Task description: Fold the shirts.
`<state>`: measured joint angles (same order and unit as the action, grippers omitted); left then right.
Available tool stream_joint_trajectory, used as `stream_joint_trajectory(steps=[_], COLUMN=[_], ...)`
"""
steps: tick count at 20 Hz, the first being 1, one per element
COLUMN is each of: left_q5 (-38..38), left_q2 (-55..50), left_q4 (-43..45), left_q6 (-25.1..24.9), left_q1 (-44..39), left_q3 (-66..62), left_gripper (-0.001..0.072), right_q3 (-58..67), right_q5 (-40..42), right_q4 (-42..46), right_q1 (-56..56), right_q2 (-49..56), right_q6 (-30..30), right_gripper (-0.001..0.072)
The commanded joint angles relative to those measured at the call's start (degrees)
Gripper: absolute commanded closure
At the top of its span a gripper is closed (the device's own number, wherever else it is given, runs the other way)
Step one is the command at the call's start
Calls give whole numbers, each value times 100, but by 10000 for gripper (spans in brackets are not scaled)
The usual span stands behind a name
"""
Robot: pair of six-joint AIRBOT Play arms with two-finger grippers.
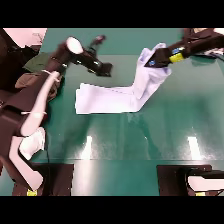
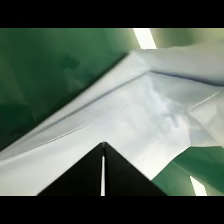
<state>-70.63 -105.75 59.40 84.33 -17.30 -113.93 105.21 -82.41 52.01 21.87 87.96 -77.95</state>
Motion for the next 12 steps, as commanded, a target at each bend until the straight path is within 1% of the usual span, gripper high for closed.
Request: stream_joint_trajectory(steps=[1, 3, 5, 6, 7, 8, 9, 11, 12], left_q5=[-575, -767, -844, -844, -861, -916, -1005, -1204, -1270], left_q2=[820, 1209, 1528, 1637, 1740, 1803, 1834, 1856, 1856], left_q4=[369, 369, 369, 369, 369, 367, 367, 363, 367], left_q6=[-81, -83, -81, -81, -81, -79, -81, -111, -186], left_q1=[855, 1259, 1563, 1672, 1766, 1834, 1884, 1937, 1937], left_q3=[-11, -11, -11, -11, -13, -9, -11, -9, -9], left_gripper=[686, 686, 686, 686, 686, 686, 686, 686, 686], right_q3=[7, 7, 155, 400, 739, 1080, 1379, 1335, 1051], right_q5=[682, 1309, 2168, 2481, 2691, 2717, 2634, 2389, 2227], right_q4=[-9, -9, -7, -7, 9, 22, 90, 483, 778], right_q1=[839, 1517, 2166, 2446, 2704, 2868, 2959, 2889, 2761], right_q2=[450, 905, 1419, 1714, 2011, 2227, 2347, 2138, 1888], right_q6=[114, 293, 612, 824, 916, 916, 914, 879, 678], right_gripper=[696, 695, 694, 640, 330, 32, -3, 1, 19])
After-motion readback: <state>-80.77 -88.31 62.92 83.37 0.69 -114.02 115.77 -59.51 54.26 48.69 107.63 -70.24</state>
